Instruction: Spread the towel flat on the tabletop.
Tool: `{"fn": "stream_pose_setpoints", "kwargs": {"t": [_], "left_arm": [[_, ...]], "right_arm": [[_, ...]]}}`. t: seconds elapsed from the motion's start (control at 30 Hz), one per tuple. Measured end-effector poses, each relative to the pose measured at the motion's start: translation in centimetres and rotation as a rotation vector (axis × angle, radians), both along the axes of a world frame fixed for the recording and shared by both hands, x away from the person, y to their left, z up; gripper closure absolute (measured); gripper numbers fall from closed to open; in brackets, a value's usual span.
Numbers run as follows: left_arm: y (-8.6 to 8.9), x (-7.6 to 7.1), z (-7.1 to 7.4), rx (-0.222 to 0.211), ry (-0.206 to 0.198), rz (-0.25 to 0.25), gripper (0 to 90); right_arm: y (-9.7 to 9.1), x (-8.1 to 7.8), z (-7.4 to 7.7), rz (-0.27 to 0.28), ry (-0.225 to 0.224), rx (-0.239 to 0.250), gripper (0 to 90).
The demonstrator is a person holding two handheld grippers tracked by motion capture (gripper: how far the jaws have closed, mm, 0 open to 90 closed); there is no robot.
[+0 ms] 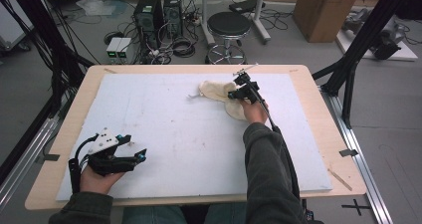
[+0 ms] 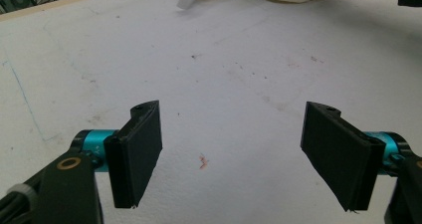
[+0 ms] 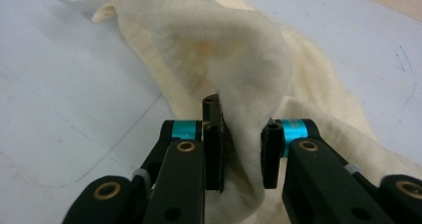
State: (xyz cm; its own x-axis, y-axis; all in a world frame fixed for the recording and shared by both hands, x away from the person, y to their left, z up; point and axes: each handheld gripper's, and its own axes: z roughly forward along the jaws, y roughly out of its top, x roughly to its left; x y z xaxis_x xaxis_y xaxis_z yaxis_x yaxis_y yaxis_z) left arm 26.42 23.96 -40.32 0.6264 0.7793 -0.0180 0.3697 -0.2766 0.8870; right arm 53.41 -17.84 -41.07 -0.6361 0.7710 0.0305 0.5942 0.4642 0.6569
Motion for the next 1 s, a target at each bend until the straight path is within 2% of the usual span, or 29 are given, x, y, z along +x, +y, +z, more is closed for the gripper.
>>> {"fn": "stream_pose_setpoints", "kwargs": {"t": [0.27, 0.3, 0.37, 0.57, 0.77, 1.0], "left_arm": [[0.0, 0.0, 0.0, 0.002, -0.004, 0.004, 24.7], [-0.1, 0.0, 0.0, 0.001, -0.003, 0.004, 24.7], [-0.1, 0.0, 0.0, 0.006, -0.004, 0.001, 24.7], [0.0, 0.0, 0.0, 0.003, -0.003, 0.004, 24.7], [-0.1, 0.0, 0.0, 0.004, -0.006, 0.004, 24.7], [-0.1, -0.1, 0.0, 0.005, -0.007, 0.005, 24.7]], "right_arm": [[-0.8, -0.7, 1.2, 0.018, -0.030, 0.058, 79.4], [-0.9, -0.9, 1.4, 0.019, -0.021, 0.066, 79.4], [-1.0, -1.2, 2.1, 0.037, -0.039, 0.082, 79.4], [-1.0, -1.8, 3.2, 0.053, -0.054, 0.114, 79.3], [-1.2, -3.0, 4.8, 0.076, -0.058, 0.164, 79.4], [-1.0, -4.1, 5.9, 0.098, -0.047, 0.185, 79.4]]}}
